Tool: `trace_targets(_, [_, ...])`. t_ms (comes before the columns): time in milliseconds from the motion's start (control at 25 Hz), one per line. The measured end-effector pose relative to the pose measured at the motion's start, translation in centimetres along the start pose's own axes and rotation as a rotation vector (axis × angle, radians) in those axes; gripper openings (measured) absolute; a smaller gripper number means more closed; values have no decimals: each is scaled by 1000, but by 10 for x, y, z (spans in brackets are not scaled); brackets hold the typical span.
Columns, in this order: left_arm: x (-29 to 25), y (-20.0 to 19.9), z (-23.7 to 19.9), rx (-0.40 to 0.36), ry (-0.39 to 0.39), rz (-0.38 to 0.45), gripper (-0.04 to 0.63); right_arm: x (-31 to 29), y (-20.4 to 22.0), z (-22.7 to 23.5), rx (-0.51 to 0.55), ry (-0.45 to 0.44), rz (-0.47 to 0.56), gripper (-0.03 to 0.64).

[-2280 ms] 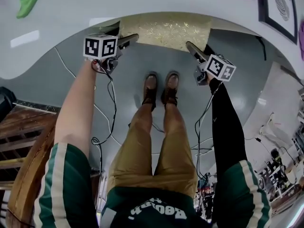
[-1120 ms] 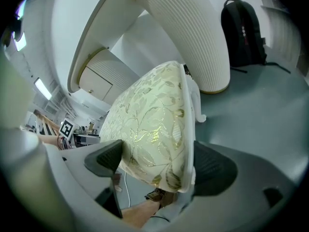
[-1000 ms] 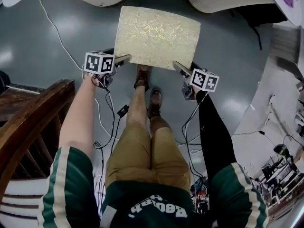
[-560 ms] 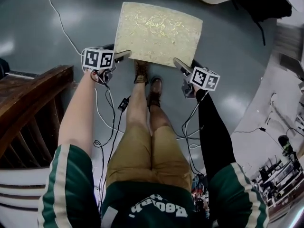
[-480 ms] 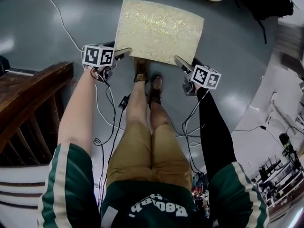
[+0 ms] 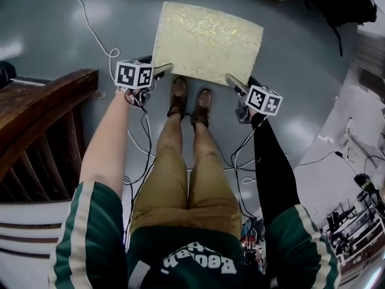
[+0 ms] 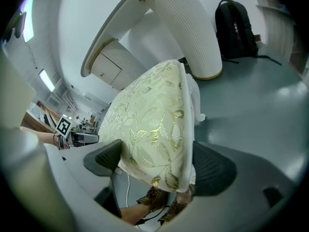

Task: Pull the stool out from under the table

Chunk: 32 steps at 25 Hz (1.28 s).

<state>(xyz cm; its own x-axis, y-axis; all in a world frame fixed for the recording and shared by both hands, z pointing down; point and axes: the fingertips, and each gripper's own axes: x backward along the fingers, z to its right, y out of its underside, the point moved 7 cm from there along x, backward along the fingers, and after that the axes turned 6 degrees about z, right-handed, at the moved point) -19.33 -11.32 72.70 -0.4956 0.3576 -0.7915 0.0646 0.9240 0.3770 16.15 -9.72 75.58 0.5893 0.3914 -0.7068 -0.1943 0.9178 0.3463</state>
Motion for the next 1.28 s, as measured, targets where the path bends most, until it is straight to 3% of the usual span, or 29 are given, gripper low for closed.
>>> trace_targets(160, [15,-2,10,-99,-61,38,411,12,-6,-14,123,80,0,463])
trace_targets(280, [31,-16,24,-173,-93,86,411,24,-25,-31,248,102,49,407])
trace_targets(520, [87,-72,68,-248,-106,262,411,63,-92,-93,367,77,200,419])
trace_targets(840, [170,-162,158,-382,-72,498,411,155,-178,-188,566,33,428,419])
trace_targets(1000, [219,-192,207,-424,-58,615,411,205,-199,-229,642,23,522,419])
trace_targets(1280, [330,-209,271,-483,-43,829,411,271,-205,-322,707,-39,656,417])
